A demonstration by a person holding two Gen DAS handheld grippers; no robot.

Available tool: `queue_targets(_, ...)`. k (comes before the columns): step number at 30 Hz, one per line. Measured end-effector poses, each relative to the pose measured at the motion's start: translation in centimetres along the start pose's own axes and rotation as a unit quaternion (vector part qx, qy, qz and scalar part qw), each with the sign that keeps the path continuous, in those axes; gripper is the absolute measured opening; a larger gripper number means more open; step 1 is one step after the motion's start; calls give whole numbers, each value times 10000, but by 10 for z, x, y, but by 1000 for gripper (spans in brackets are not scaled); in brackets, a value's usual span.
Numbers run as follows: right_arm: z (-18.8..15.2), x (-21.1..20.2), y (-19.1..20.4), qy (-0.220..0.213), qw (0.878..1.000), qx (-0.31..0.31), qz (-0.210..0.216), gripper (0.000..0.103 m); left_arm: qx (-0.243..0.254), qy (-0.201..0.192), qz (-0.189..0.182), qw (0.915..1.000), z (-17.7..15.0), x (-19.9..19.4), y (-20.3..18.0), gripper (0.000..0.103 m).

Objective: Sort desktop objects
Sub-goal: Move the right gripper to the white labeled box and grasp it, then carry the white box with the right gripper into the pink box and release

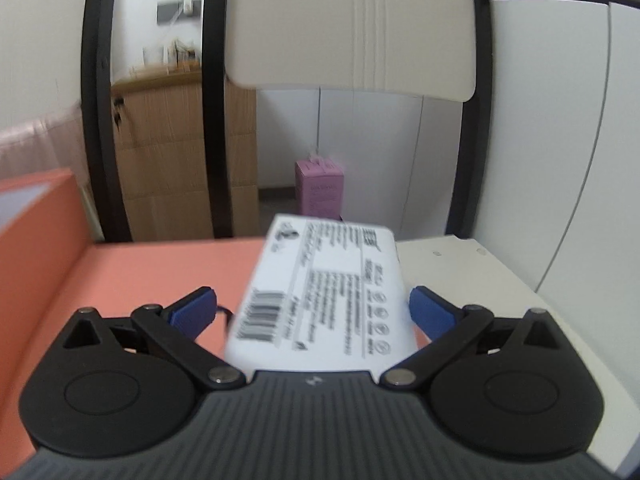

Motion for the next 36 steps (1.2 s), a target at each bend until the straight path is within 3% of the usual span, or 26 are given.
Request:
queue_targets(7, -4, 3, -16, 146, 9990, 418, 14, 103, 45, -7, -11, 10000, -2, -1, -3, 103)
queue_targets(9, -7, 3, -17, 247, 9983, 522, 93, 99, 54, -12, -3, 10000, -1, -1, -3, 103)
queue_targets(10, -6, 2, -18, 225, 9979, 589, 141, 89, 58, -15, 1, 10000, -1, -1, -3, 103)
queue_targets(11, -5, 1, -19, 200, 9978, 618, 152, 86, 55, -20, 1, 10000, -1, -1, -3, 103)
queue_targets(17, 10, -26, -27, -105, 9973, 707, 173, 86, 22, -57, -12, 10000, 1, -3, -2, 103)
queue_targets(21, 29, -57, -23, -410, 9935, 972, 426, 86, -30, -78, -21, 10000, 2, -6, -1, 103)
queue_targets(27, 71, -98, 33, -581, 9843, 838, 1443, 86, -65, -135, 16, 9999, 4, -9, 0, 103)
queue_targets(31, 102, -126, 109, -585, 9682, 50, 2431, 86, -89, -172, 40, 9998, 6, -11, 1, 103)
queue_targets(33, 110, -138, 149, -394, 9538, -286, 2963, 86, -101, -191, 52, 9998, 6, -12, 2, 103)
queue_targets(36, 104, -135, 201, 461, 9289, -431, 3650, 86, -161, -153, 61, 9997, 6, -9, 2, 103)
Point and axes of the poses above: each gripper's, at about its wrist camera, not at the fingertips, and x roughly the way its jaws point, y to its left, z to its top, the point moved 8 cm from there along x, roughly the way its jaws point, and after that the axes turned 10 degrees about -y, right-handed, at the moved point
